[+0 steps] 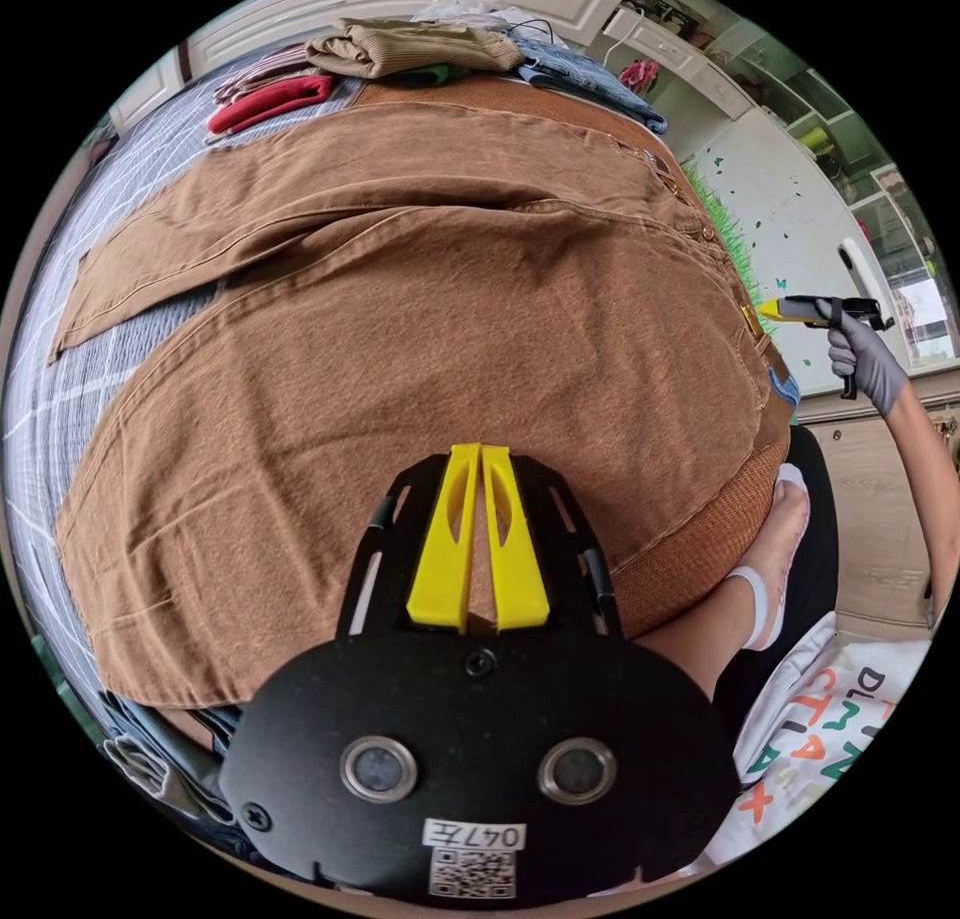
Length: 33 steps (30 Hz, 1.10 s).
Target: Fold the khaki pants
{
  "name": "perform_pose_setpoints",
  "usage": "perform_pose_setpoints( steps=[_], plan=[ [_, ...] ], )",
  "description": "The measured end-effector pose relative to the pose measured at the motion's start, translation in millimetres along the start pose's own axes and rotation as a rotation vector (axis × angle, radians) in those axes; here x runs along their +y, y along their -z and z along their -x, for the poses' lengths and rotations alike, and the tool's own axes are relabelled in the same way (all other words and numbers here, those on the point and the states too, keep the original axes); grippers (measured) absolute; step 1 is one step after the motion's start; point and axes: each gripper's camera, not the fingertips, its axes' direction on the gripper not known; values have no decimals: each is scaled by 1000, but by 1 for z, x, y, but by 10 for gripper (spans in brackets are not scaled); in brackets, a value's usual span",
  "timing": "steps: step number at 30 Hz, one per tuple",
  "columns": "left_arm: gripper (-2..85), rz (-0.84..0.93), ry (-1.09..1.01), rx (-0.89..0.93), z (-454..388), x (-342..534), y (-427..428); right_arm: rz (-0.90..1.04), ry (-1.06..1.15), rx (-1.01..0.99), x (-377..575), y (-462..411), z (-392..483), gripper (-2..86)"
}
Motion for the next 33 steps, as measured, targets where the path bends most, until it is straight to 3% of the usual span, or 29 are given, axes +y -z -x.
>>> perform_pose_setpoints(
  steps=[3, 8, 24, 30, 33],
  plan=[
    [-10, -2, 4, 5, 3, 3, -15, 27, 90, 48, -9, -6, 25, 42],
    [-10, -6, 11, 16, 6, 7, -41, 138, 279, 298, -28, -28, 80, 41],
    [-10, -8, 41, 78, 10, 12, -112, 354, 361, 454, -75, -90, 190, 35],
    [-10, -8, 43, 90, 6, 14, -135, 475, 647, 604, -79, -124, 253, 7],
    [-10, -3, 40, 96, 3, 13, -145, 533, 959, 738, -60, -147, 290, 2]
  ],
)
